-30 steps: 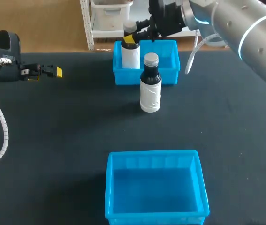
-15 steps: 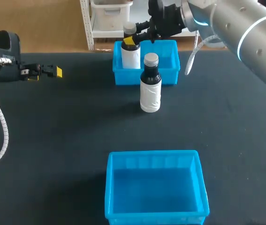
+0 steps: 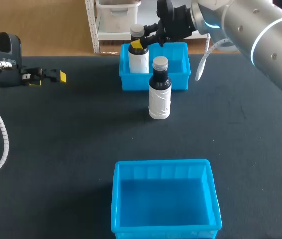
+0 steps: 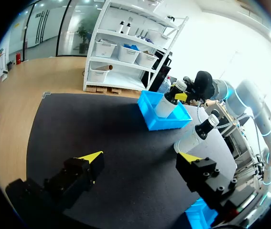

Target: Pick up the bottle, and place it in the far bin if it is heavy, or in the near bin if it is light.

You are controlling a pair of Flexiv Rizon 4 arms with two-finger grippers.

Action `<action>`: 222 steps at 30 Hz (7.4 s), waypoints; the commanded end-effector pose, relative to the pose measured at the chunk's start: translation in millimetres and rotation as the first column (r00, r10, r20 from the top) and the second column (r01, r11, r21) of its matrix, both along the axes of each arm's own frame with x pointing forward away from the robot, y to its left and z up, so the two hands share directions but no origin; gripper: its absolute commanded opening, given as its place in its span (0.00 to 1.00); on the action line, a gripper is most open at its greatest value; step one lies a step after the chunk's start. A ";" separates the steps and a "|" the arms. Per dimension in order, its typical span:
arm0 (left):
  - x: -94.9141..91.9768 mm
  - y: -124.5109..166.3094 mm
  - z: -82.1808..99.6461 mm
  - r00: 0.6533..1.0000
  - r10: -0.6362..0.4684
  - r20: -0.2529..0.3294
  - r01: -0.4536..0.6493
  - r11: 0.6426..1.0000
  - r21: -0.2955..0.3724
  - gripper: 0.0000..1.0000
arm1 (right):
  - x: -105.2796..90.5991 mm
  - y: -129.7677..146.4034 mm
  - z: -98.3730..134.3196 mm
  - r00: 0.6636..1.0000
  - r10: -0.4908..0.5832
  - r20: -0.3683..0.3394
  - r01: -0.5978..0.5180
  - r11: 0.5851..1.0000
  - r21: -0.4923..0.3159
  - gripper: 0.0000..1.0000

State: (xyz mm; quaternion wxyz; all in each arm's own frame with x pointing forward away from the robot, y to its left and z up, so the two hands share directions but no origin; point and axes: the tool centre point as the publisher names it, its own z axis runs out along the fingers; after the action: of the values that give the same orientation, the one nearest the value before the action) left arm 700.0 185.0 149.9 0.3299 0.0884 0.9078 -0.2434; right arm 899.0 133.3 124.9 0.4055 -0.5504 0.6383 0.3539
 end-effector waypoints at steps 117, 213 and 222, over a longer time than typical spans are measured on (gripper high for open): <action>0.0 0.0 0.0 1.000 0.000 0.000 0.000 1.000 0.000 1.00 | -152.9 -100.1 7.1 0.999 -0.012 -0.038 0.010 0.999 -0.045 1.00; 0.0 0.0 0.0 1.000 0.000 0.000 0.000 1.000 0.000 1.00 | -151.0 -62.8 -9.5 0.994 0.069 -0.086 -0.070 0.997 -0.014 0.49; 0.0 0.0 0.0 1.000 0.000 0.000 0.000 1.000 0.000 1.00 | -153.2 -63.9 -10.4 0.994 0.067 -0.088 -0.069 0.998 -0.014 0.42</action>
State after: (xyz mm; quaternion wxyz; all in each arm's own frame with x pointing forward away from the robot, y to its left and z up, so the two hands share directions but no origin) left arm 700.0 185.0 149.9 0.3299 0.0885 0.9078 -0.2434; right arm 749.2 71.1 115.4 0.3596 -0.5601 0.6385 0.3864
